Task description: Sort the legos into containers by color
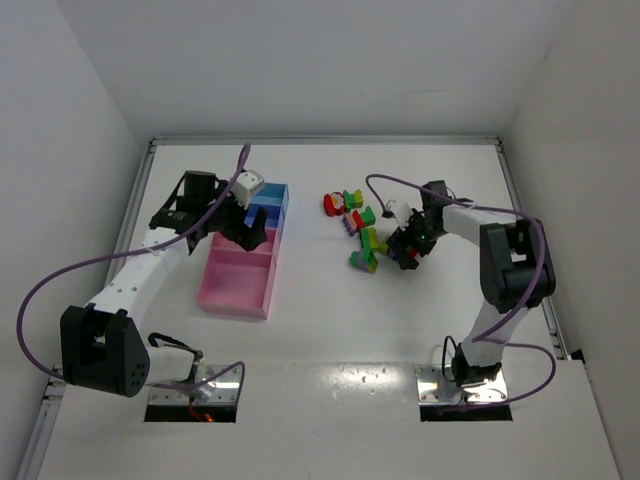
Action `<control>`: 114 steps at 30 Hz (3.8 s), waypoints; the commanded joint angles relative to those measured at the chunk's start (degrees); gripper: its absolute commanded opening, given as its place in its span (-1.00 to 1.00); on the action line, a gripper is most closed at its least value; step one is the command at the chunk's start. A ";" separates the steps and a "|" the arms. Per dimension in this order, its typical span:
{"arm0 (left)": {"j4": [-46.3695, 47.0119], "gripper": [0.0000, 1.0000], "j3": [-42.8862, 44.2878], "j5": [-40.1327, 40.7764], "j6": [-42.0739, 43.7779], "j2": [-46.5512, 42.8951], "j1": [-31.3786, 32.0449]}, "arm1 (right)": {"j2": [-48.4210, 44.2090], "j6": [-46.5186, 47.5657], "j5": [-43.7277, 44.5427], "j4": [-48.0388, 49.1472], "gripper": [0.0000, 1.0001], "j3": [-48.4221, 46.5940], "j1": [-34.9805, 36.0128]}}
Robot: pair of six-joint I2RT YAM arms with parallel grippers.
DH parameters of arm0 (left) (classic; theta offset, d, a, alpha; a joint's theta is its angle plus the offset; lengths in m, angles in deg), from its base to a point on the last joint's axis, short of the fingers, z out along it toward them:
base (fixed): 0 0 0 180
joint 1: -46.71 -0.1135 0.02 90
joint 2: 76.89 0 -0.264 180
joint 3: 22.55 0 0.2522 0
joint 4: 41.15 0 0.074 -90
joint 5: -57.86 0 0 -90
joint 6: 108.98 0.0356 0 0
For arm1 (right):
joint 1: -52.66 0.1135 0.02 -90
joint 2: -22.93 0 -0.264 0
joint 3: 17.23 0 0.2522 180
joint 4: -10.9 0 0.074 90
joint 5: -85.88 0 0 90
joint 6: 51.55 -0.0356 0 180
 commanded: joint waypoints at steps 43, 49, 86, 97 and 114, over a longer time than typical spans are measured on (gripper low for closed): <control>2.14 1.00 15.04 -41.80 -17.16 16.71 5.11 | -26.27 -5.67 -19.52 -11.74 -0.22 -10.71 6.64; 7.62 1.00 17.06 -32.12 -23.41 16.70 10.30 | -23.28 -6.90 -20.75 -12.79 -0.22 -14.76 8.92; 12.99 0.89 19.99 -26.70 -25.21 20.32 18.03 | -23.01 -3.39 -9.34 -10.34 -0.27 -10.21 13.49; 15.54 0.89 18.11 -31.40 -30.00 21.09 18.56 | -26.09 -2.86 -11.78 -10.42 -0.29 -8.60 14.02; 19.76 0.94 24.00 -37.38 -36.87 27.95 18.56 | -24.24 -2.33 -15.58 -13.58 -0.29 -12.39 16.30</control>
